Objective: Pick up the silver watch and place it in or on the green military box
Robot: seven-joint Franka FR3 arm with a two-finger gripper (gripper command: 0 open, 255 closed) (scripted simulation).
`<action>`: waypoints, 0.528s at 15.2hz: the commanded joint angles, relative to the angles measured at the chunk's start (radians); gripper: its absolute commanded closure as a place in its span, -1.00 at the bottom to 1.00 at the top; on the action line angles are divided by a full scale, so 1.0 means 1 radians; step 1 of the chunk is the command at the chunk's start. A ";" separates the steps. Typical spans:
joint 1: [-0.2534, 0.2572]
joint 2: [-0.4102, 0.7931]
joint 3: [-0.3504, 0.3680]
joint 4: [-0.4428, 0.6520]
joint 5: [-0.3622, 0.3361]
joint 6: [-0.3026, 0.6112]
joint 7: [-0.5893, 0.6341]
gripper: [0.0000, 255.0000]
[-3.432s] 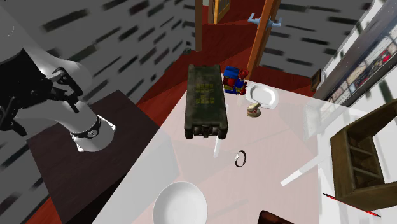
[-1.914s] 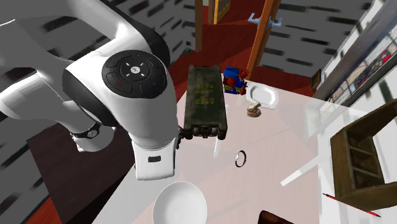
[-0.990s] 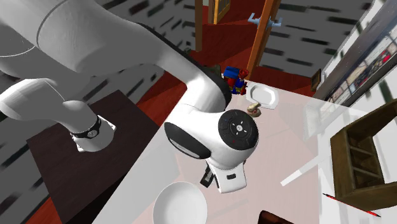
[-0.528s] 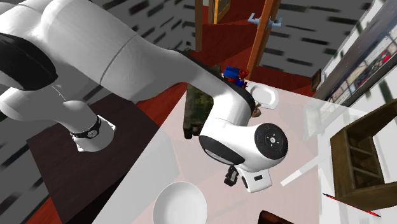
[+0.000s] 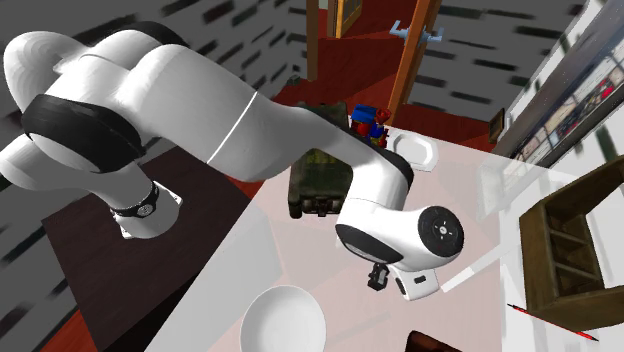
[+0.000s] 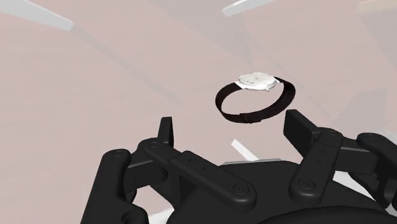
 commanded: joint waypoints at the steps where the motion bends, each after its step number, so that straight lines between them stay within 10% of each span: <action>1: 0.004 0.016 0.000 -0.003 0.000 0.020 0.000 -1.00; 8: 0.007 0.028 0.000 -0.005 -0.001 0.034 0.000 -1.00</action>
